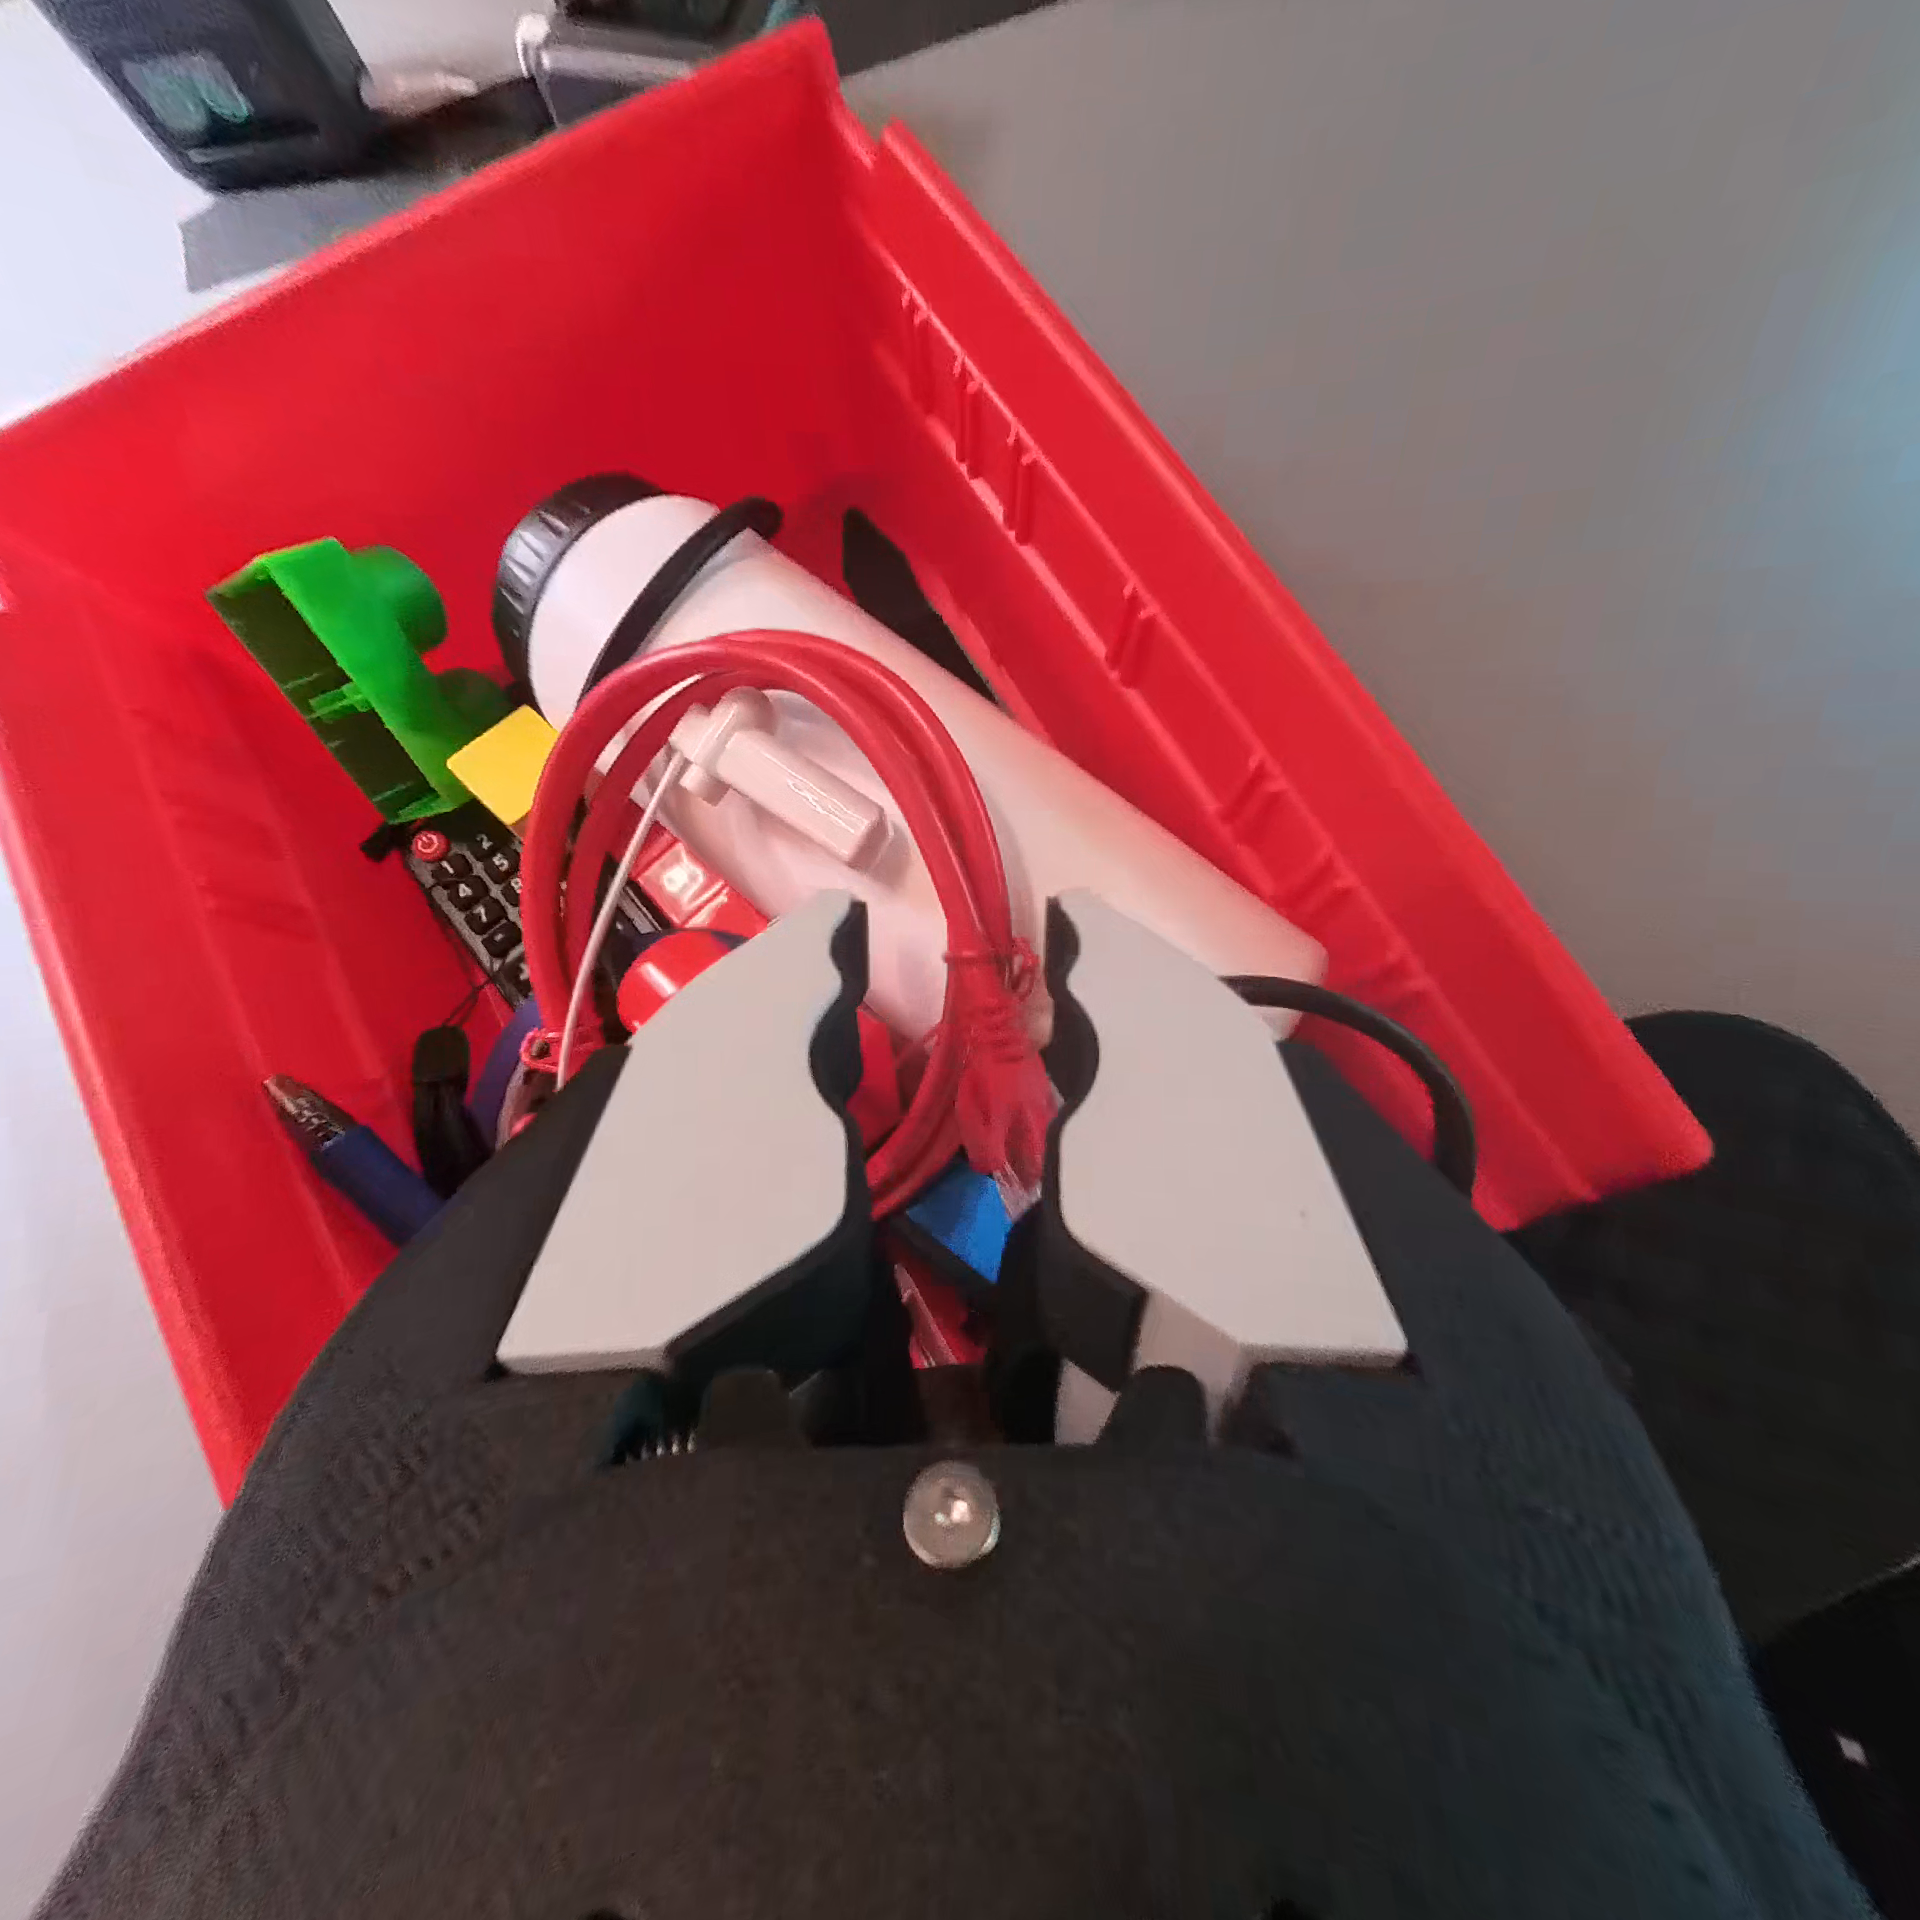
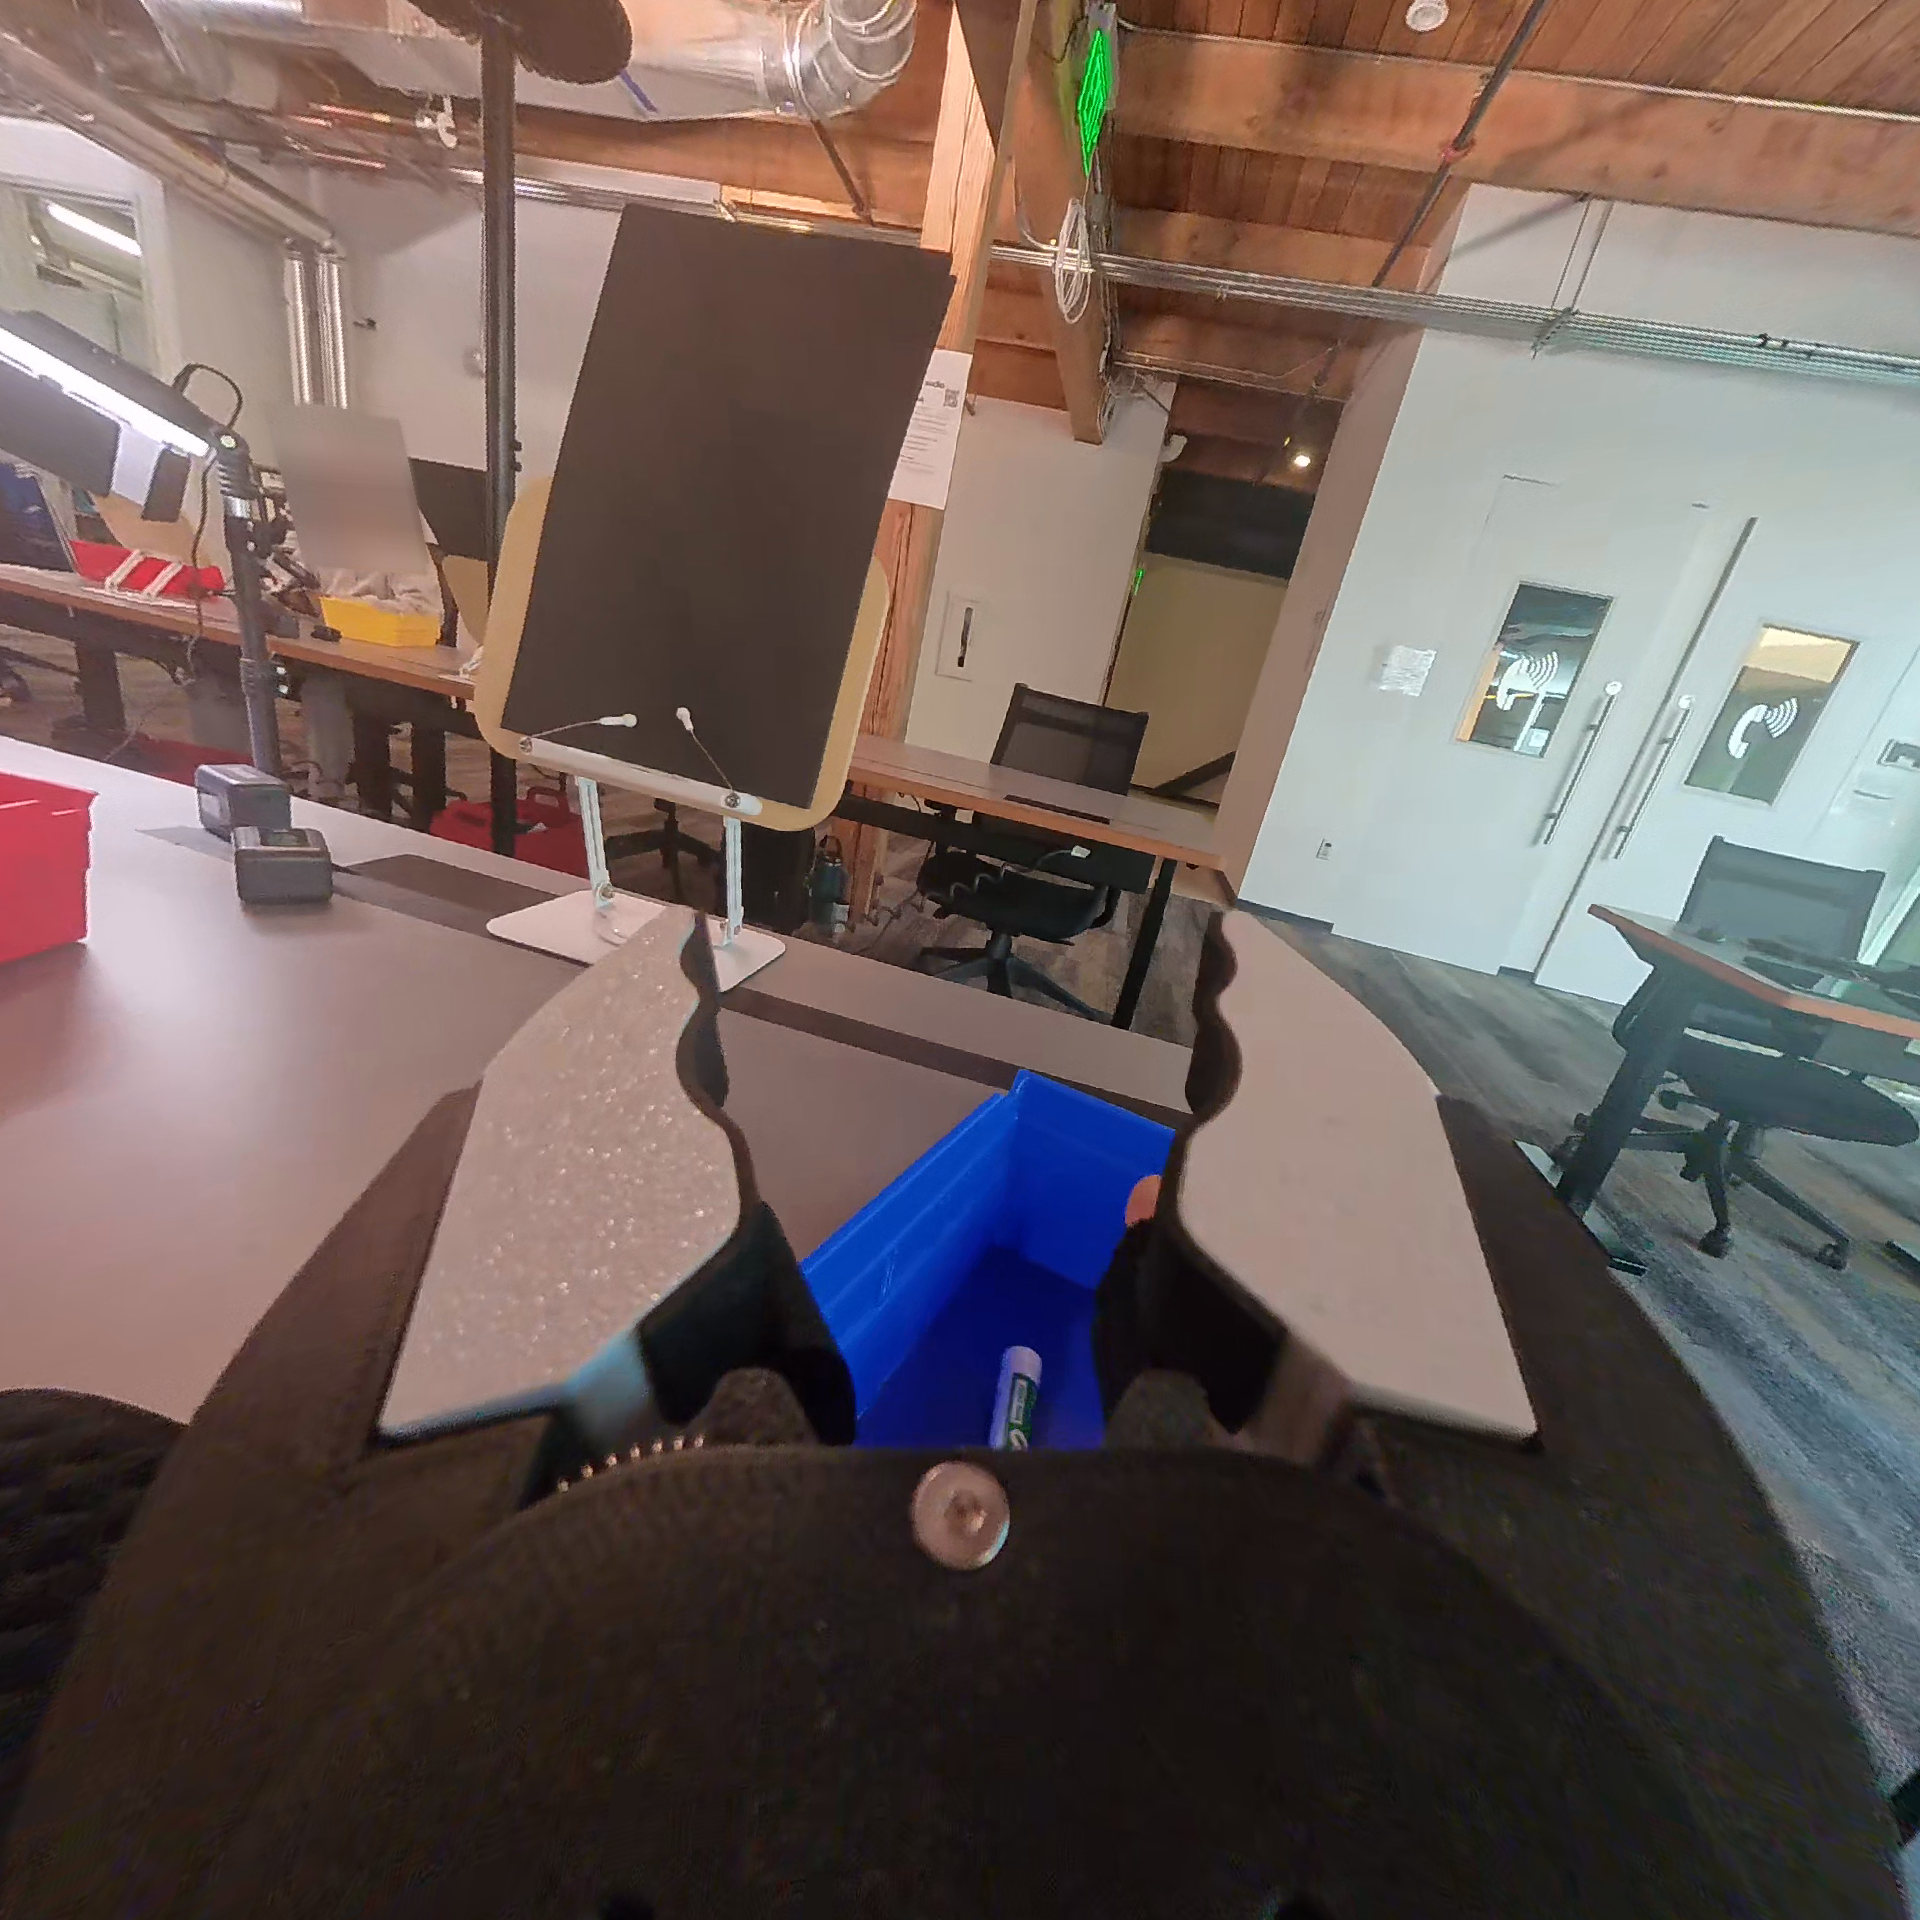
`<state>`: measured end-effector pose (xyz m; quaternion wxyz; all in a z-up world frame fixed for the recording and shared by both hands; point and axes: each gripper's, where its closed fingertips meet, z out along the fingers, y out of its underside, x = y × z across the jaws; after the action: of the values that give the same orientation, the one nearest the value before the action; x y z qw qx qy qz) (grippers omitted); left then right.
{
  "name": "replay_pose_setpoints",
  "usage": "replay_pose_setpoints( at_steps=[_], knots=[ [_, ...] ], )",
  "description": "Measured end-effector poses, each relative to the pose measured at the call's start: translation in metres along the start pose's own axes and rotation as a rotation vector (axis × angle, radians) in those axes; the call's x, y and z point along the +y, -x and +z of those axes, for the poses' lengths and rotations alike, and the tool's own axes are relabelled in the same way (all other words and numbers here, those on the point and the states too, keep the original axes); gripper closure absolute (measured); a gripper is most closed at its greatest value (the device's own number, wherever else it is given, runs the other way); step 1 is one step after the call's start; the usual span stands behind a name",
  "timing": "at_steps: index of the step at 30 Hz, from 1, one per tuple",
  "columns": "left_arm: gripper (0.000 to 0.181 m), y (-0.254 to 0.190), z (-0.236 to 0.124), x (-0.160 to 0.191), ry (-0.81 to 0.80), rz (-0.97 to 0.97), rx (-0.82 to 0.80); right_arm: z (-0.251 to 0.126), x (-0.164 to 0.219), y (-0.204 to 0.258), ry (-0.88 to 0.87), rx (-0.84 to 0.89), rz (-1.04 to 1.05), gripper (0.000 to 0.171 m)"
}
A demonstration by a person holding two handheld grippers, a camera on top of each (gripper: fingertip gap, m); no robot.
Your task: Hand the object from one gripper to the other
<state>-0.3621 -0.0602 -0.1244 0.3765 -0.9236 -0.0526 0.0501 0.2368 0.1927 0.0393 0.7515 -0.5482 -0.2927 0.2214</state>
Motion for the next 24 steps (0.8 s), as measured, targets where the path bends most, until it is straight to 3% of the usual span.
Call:
replay_pose_setpoints(
  at_steps=[3,6,13,20,24],
  knots=[
    [0.166,-0.003,0.004,-0.003,0.003,0.011,0.030,0.000,0.000,0.000,0.003,0.004,-0.004,0.083],
    [0.169,0.002,-0.006,-0.013,-0.063,0.009,-0.007,0.000,0.003,0.002,0.021,0.001,-0.029,0.084],
    [0.170,0.011,-0.064,-0.061,-0.396,0.016,-0.043,0.003,0.002,0.010,0.022,-0.023,-0.037,0.085],
    [0.171,-0.024,-0.124,-0.101,-0.768,0.120,0.023,0.007,-0.004,0.029,0.005,-0.082,-0.025,0.087],
    [0.171,-0.044,-0.138,-0.108,-0.834,0.132,0.077,0.009,-0.014,0.051,-0.030,-0.161,0.013,0.091]
  ],
)
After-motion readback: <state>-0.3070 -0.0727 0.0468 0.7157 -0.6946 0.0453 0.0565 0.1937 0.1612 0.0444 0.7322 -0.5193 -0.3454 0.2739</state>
